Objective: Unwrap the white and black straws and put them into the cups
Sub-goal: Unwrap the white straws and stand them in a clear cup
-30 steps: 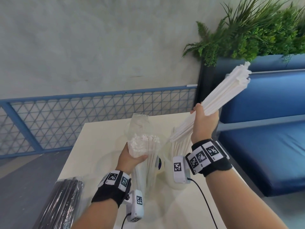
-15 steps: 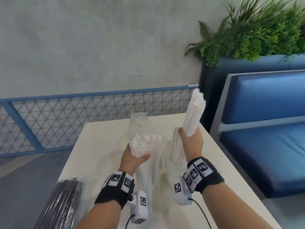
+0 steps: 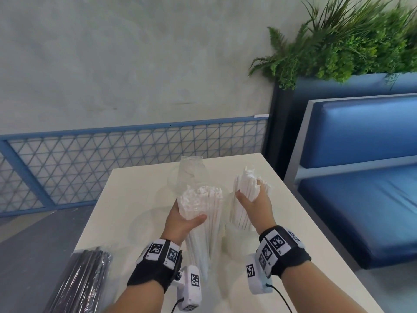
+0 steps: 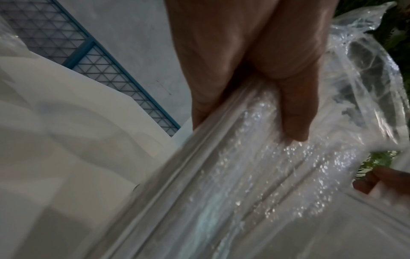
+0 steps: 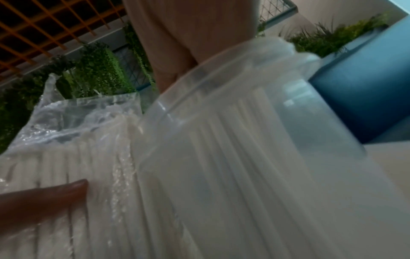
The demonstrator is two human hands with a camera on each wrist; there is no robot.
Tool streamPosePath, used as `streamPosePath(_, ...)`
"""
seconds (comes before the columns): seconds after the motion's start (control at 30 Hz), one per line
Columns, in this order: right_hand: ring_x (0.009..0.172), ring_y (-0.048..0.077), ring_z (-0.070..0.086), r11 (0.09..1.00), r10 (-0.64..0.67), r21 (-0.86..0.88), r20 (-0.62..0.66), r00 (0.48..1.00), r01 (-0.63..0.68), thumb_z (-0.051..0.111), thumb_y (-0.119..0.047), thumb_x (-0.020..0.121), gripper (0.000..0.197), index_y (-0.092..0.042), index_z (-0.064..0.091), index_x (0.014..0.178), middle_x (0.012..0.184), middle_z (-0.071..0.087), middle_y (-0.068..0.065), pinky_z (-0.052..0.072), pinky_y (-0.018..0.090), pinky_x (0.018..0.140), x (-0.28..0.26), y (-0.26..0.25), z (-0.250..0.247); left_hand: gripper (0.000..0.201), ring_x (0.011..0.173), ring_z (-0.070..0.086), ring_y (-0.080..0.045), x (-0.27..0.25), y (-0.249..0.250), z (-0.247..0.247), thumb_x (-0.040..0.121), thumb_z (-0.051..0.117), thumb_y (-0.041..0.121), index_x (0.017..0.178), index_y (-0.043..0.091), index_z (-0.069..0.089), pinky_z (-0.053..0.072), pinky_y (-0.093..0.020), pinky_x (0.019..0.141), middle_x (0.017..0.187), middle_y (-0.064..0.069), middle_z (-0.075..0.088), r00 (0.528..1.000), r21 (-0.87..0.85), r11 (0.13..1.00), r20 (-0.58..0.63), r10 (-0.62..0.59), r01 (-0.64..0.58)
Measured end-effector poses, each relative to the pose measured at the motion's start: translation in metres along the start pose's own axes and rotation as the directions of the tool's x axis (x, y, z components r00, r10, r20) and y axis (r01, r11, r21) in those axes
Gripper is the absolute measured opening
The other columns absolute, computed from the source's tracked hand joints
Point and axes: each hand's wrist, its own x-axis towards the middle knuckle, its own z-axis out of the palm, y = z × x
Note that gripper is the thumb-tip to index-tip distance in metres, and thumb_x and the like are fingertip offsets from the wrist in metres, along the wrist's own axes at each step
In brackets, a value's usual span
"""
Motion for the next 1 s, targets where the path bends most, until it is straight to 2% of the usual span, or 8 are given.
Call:
streamPosePath(0.13, 0.131, 0.026, 0.041, 0.999, -0.002, 0.044, 0.001, 1.0, 0.002, 0.064, -0.029, 0.086, 0.07, -0.014, 0.027, 0.144, 0.144, 0.042, 0.009, 0.035, 0.041, 0.109, -0.003, 0.007, 0.0, 0.071, 0.108, 0.062, -0.019, 0.001, 0.0, 0.0, 0.05, 0.089, 0.017, 0.113, 0.024, 0.056, 0.047, -0.045, 0.101, 0.114, -0.002, 0.067, 0.999, 0.007, 0.999, 0.039, -0.032, 0.031)
streamPosePath(0.37, 0.126, 0.024, 0.044, 0.988, -0.129, -0.084, -0.002, 0.992, 0.128, 0.07, -0.025, 0.08, 0.07, -0.012, 0.033, 0.137, 0.135, 0.048, 0.007, 0.036, 0.032, 0.102, -0.001, 0.003, 0.002, 0.081, 0.11, 0.062, -0.019, -0.004, 0.001, -0.003, 0.038, 0.087, 0.032, 0.113, 0.024, 0.057, 0.047, -0.044, 0.101, 0.116, -0.003, 0.067, 0.997, -0.015, 0.999, 0.072, -0.042, 0.043)
streamPosePath(0.4, 0.124, 0.02, 0.042, 0.96, -0.263, -0.133, -0.119, 0.957, 0.248, 0.072, -0.025, 0.078, 0.065, -0.011, 0.038, 0.132, 0.131, 0.048, 0.005, 0.034, 0.03, 0.103, -0.006, -0.002, 0.002, 0.078, 0.11, 0.062, -0.019, -0.003, 0.001, -0.004, 0.041, 0.088, 0.029, 0.113, 0.024, 0.057, 0.046, -0.043, 0.102, 0.116, -0.003, 0.067, 0.997, -0.021, 0.999, 0.069, -0.041, 0.042)
streamPosePath(0.47, 0.117, 0.013, 0.04, 0.817, -0.577, -0.236, -0.332, 0.746, 0.527, 0.07, -0.025, 0.079, 0.048, -0.011, 0.05, 0.12, 0.122, 0.048, 0.001, 0.031, 0.022, 0.105, -0.022, -0.018, 0.002, 0.072, 0.11, 0.062, -0.018, -0.004, 0.001, -0.005, 0.044, 0.087, 0.024, 0.11, 0.026, 0.058, 0.046, -0.043, 0.102, 0.115, -0.003, 0.067, 0.997, -0.025, 0.999, 0.062, -0.036, 0.038)
streamPosePath(0.53, 0.105, 0.01, 0.048, 0.659, -0.751, -0.239, -0.265, 0.605, 0.713, 0.059, -0.019, 0.086, 0.021, -0.011, 0.058, 0.105, 0.108, 0.055, -0.002, 0.035, 0.015, 0.098, -0.035, -0.033, 0.008, 0.068, 0.109, 0.063, -0.018, -0.003, 0.003, -0.006, 0.047, 0.088, 0.022, 0.108, 0.026, 0.059, 0.047, -0.042, 0.101, 0.114, -0.003, 0.068, 0.998, -0.017, 0.999, 0.065, -0.028, 0.029)
streamPosePath(0.67, 0.091, 0.007, 0.054, 0.634, -0.724, -0.196, 0.191, 0.663, 0.748, 0.045, -0.018, 0.089, 0.023, -0.013, 0.065, 0.1, 0.096, 0.067, -0.002, 0.042, 0.015, 0.083, -0.036, -0.044, 0.032, 0.067, 0.109, 0.062, -0.022, -0.003, 0.004, -0.007, 0.049, 0.086, 0.021, 0.11, 0.022, 0.059, 0.048, -0.045, 0.099, 0.113, -0.006, 0.067, 0.998, 0.006, 1.0, 0.069, -0.007, 0.007)
streamPosePath(0.8, 0.108, 0.024, 0.053, 0.649, -0.579, -0.409, 0.282, 0.765, 0.642, 0.055, -0.015, 0.089, 0.03, -0.011, 0.06, 0.118, 0.117, 0.062, 0.006, 0.042, 0.029, 0.096, -0.024, -0.041, 0.041, 0.079, 0.107, 0.064, -0.02, -0.004, 0.002, -0.011, 0.041, 0.087, 0.031, 0.114, 0.015, 0.06, 0.049, -0.046, 0.099, 0.112, -0.006, 0.069, 0.995, -0.007, 1.0, 0.099, -0.006, 0.007)
streamPosePath(1.0, 0.115, 0.019, 0.043, 0.662, -0.385, -0.545, 0.343, 0.857, 0.515, 0.062, -0.035, 0.084, 0.049, -0.021, 0.05, 0.129, 0.124, 0.048, -0.002, 0.036, 0.026, 0.096, -0.026, -0.044, 0.04, 0.079, 0.107, 0.065, -0.022, -0.004, 0.001, -0.017, 0.043, 0.088, 0.028, 0.115, 0.013, 0.06, 0.048, -0.049, 0.099, 0.111, -0.008, 0.07, 0.995, -0.008, 1.0, 0.104, -0.007, 0.008)
